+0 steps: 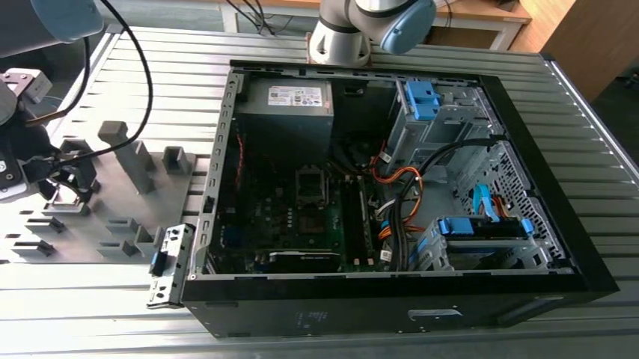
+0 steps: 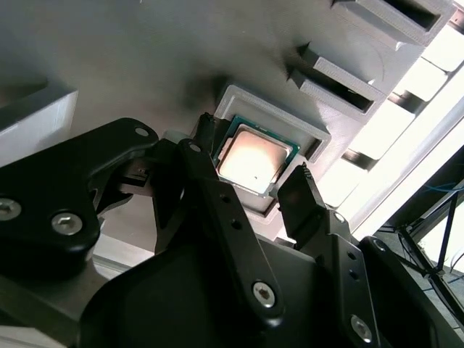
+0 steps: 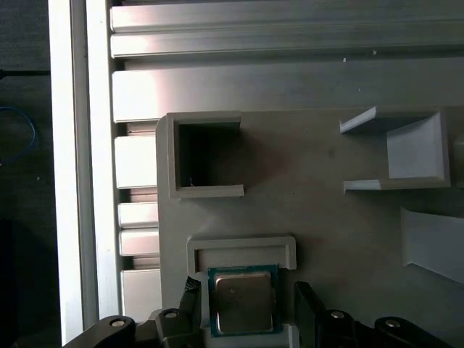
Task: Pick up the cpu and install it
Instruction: 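Pick up the cpu and move it towards the insertion slot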
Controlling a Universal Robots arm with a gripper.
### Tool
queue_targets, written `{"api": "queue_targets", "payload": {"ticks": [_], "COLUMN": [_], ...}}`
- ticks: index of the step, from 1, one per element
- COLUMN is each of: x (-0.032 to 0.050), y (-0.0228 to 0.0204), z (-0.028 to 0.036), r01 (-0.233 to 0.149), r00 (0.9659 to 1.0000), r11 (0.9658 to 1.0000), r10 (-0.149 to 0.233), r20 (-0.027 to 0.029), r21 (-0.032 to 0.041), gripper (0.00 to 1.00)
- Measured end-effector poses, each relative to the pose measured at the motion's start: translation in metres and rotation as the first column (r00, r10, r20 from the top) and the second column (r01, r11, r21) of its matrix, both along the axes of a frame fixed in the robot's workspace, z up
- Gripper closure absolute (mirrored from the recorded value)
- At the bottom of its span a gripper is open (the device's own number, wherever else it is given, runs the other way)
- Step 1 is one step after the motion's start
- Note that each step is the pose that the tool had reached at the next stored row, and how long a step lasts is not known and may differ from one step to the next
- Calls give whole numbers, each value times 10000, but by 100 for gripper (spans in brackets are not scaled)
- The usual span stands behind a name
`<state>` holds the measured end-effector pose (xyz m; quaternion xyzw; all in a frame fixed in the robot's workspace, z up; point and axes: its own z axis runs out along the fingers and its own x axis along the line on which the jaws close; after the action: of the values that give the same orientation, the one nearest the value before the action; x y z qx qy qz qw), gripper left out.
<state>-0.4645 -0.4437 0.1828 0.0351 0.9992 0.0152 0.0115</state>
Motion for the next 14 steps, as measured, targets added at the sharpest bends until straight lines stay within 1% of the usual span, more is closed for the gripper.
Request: {"api": "queue_targets", "payload": {"ticks": [7, 9, 10, 14], "x": [0, 0, 0, 0], "y": [1, 1, 1, 1], "z": [0, 0, 0, -1], "r01": [-1, 0, 0, 0], "r00": [10000, 10000, 10000, 10000], "r11": [10000, 10000, 10000, 10000], "r10": [1, 0, 0, 0], "r20": [0, 0, 0, 0], "r21": [0, 0, 0, 0], "gripper": [38, 39, 46, 46]}}
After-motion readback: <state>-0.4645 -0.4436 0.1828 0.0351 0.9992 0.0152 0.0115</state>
